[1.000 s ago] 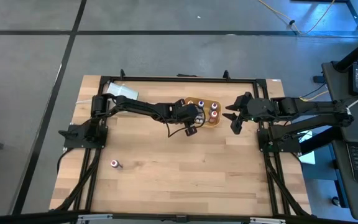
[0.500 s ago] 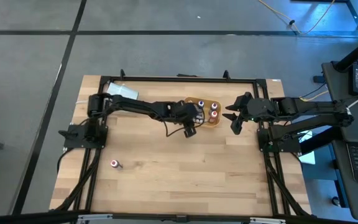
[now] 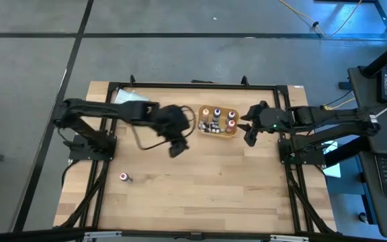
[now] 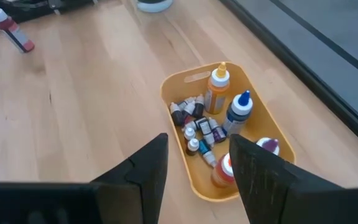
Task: Pick & Place food coloring
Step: Put the large pink food coloring bottles into the yellow bin
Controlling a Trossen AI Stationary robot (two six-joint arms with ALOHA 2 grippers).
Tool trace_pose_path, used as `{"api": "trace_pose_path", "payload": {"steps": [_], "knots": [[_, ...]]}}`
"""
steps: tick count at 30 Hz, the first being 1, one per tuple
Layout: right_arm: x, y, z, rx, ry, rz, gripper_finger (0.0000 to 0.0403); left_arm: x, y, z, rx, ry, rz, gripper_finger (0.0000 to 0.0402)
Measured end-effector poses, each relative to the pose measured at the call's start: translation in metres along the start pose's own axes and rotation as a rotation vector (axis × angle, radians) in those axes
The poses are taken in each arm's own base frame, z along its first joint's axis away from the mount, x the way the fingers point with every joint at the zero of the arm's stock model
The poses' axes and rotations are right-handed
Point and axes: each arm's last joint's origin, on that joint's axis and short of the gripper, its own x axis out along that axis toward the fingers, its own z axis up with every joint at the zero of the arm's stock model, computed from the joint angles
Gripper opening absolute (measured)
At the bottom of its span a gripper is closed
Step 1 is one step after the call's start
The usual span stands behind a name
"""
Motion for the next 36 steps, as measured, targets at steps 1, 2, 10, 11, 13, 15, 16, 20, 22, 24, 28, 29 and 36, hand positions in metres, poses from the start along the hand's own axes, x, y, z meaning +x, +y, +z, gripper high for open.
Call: {"api": "trace_pose_path", "payload": {"steps": [1, 2, 10, 11, 13, 15, 16, 20, 22, 24, 28, 29, 36], "knots": [[0.003, 0.002, 0.001, 0.0, 0.0, 0.0, 0.0173, -0.006, -0.008, -0.005, -0.015, 0.005, -0.021, 0.0138], [0.006, 0.003, 0.002, -0.001, 0.0, 0.0, 0.0173, -0.011, -0.016, -0.009, -0.022, 0.008, -0.039, 0.0138], [0.04, 0.022, 0.013, 0.015, -0.051, 0.034, 0.0173, -0.021, -0.067, -0.026, 0.157, -0.066, -0.219, 0.0135], [0.044, 0.025, 0.014, 0.007, -0.059, 0.056, 0.0173, -0.021, -0.072, -0.026, 0.199, -0.093, -0.244, 0.0136], [0.052, 0.031, 0.016, -0.02, -0.057, 0.115, 0.0173, -0.019, -0.08, -0.025, 0.256, -0.136, -0.28, 0.0138], [0.059, 0.036, 0.016, -0.043, -0.047, 0.168, 0.0173, -0.018, -0.086, -0.023, 0.286, -0.179, -0.312, 0.014], [0.062, 0.038, 0.016, -0.048, -0.037, 0.194, 0.0173, -0.018, -0.088, -0.021, 0.289, -0.201, -0.326, 0.0141], [0.071, 0.043, 0.014, -0.052, -0.007, 0.24, 0.0173, -0.02, -0.09, -0.018, 0.288, -0.235, -0.346, 0.0155], [0.072, 0.044, 0.014, -0.055, -0.006, 0.252, 0.0173, -0.02, -0.09, -0.018, 0.295, -0.236, -0.345, 0.017], [0.072, 0.045, 0.015, -0.072, -0.019, 0.257, 0.0173, -0.02, -0.09, -0.018, 0.309, -0.238, -0.344, 0.0191], [0.071, 0.047, 0.021, -0.087, -0.083, 0.278, 0.0173, -0.015, -0.089, -0.017, 0.368, -0.255, -0.306, 0.0238], [0.071, 0.047, 0.022, -0.086, -0.098, 0.283, 0.0173, -0.014, -0.087, -0.017, 0.364, -0.259, -0.28, 0.0247], [0.07, 0.048, 0.024, -0.105, -0.126, 0.289, 0.0173, -0.025, -0.064, -0.045, 0.029, 0.075, -0.128, 0.0261]]}}
